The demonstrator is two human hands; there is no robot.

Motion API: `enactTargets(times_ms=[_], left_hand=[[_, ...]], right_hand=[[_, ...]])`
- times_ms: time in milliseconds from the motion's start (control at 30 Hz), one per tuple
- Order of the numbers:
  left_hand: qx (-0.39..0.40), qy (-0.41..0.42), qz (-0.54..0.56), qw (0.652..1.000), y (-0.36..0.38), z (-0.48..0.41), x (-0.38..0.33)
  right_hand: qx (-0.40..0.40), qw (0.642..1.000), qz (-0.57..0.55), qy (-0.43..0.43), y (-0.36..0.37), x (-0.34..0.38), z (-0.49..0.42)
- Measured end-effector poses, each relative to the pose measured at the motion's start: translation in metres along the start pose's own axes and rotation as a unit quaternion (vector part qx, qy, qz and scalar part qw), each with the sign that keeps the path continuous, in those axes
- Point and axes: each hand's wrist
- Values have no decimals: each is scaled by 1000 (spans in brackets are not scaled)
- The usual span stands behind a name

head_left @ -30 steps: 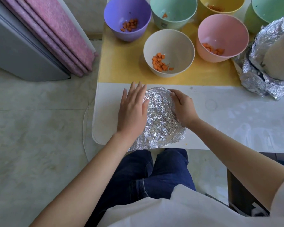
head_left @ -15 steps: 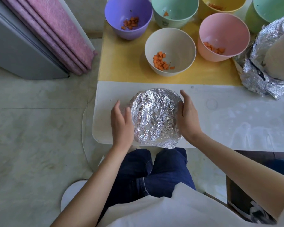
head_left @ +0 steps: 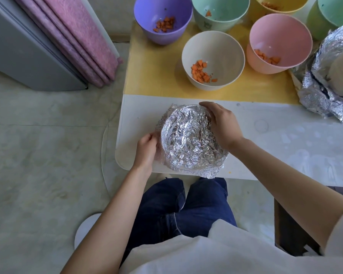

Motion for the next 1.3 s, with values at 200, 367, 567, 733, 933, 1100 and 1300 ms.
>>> enactTargets(times_ms=[200,367,567,733,933,1100,1300], left_hand=[[24,-31,7,999,9,1,1],[44,-41,-9,998,8,-1,0],[-104,140,-117,978,4,-1,0],[-45,370,-358,856,22,11,-18],[-4,333,-332,883,33,-2,-13],[-54,307,-200,929,37,-3,-15],[-104,330,-227,910,40,-5,-12]], right_hand=[[-10,1000,0,-4,1,0,0],[-13,1000,0,-13,1,0,0],[-9,1000,17,-4,5,-5,-1],[-2,968,140,-207,5,-3,-11],[163,958,104,-212,5,12,-45],[160,966,65,-193,6,15,-58],[132,970,65,-191,9,16,-55]])
Point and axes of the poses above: each hand's wrist, its own z-axis away from the middle knuckle, its own y-axis out of the palm, x = y × z, and after that the axes turned 2 degrees about x, right-handed
